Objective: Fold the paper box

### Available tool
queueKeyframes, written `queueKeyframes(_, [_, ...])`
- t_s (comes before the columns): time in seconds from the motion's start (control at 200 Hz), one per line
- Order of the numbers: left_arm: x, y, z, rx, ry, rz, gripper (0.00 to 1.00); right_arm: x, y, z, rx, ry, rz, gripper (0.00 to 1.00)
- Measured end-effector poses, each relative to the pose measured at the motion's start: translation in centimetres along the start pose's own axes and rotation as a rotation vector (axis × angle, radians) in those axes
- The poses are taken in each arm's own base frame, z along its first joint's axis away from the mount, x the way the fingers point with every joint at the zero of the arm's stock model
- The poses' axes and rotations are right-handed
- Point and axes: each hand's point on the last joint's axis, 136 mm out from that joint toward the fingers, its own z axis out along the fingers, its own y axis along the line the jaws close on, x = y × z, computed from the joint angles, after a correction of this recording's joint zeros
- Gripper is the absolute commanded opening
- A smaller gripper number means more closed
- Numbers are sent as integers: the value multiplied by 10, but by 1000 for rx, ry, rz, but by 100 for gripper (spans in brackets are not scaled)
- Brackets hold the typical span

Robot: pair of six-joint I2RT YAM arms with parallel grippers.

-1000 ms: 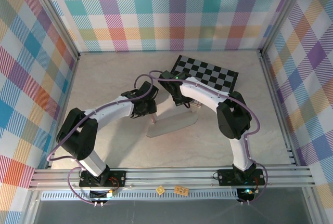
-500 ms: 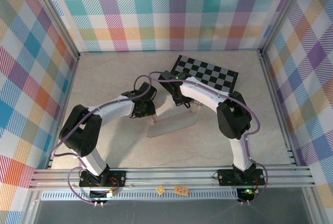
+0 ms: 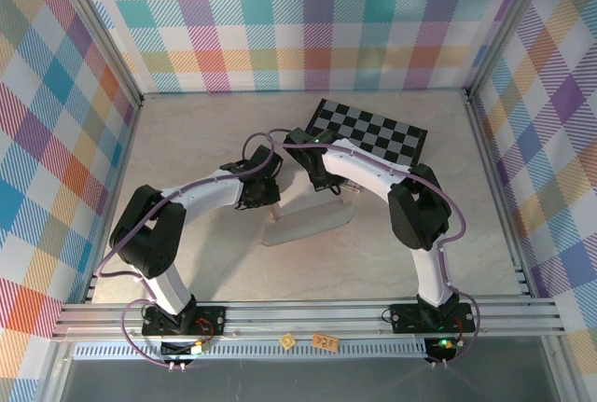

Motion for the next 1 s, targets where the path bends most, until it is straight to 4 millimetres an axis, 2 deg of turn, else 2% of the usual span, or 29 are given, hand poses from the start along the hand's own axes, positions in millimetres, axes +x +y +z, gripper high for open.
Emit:
queueKeyframes(0.105, [-1, 0, 1, 0, -6, 1, 0, 0, 1, 0, -2, -1, -2, 0])
queueKeyframes(0.395, [-1, 0, 1, -10, -11, 9, 0, 0, 1, -2, -6, -3, 1, 0])
queueKeyframes(0.465, [-1, 0, 1, -12, -12, 11, 22, 0, 1, -2, -7, -3, 1, 0])
queueKeyframes(0.525, [-1, 3, 1, -24, -15, 8, 28, 0, 1, -2, -5, -2, 0, 0])
queueKeyframes(0.87, [7, 5, 3, -14, -1, -9, 29, 1, 1, -2, -5, 0, -1, 0])
queueKeyframes(1.0, [8, 4, 4, -7, 5, -19, 32, 1, 0, -2, -5, 0, -1, 0])
